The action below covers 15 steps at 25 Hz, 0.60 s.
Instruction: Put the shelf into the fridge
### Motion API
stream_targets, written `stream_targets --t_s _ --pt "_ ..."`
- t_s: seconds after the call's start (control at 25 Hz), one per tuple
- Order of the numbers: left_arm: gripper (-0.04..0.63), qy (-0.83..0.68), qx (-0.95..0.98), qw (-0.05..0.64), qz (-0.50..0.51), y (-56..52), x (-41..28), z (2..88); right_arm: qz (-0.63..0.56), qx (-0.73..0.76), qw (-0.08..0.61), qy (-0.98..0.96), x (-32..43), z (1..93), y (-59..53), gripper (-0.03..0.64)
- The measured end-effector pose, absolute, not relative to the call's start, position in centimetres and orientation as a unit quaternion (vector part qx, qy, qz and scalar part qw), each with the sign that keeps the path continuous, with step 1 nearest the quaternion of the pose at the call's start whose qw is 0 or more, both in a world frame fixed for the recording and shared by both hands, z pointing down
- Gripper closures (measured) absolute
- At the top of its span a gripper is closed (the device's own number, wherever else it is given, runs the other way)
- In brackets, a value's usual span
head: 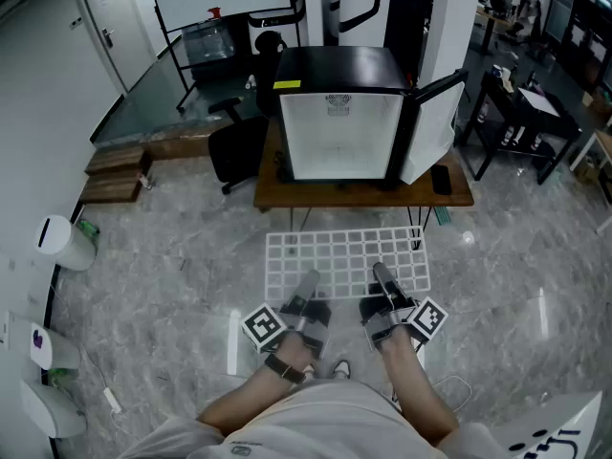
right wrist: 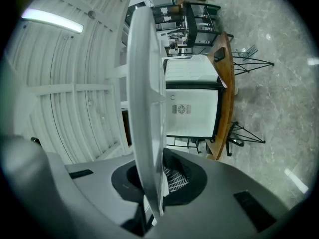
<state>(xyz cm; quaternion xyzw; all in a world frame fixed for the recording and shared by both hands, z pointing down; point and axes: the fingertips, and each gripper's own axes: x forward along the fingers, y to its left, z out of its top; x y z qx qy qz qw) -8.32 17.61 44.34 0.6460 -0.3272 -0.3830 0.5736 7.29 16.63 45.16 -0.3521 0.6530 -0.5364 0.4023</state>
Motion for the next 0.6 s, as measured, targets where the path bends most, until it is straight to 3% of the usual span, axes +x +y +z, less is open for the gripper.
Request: stream_targets --t_s 0.6 --pt "0.568 -0.319 0.651 0.570 -0.387 17.27 -9.26 44.30 -0.532 -0.345 0.409 0.656 6.24 44.97 16.34 0.568"
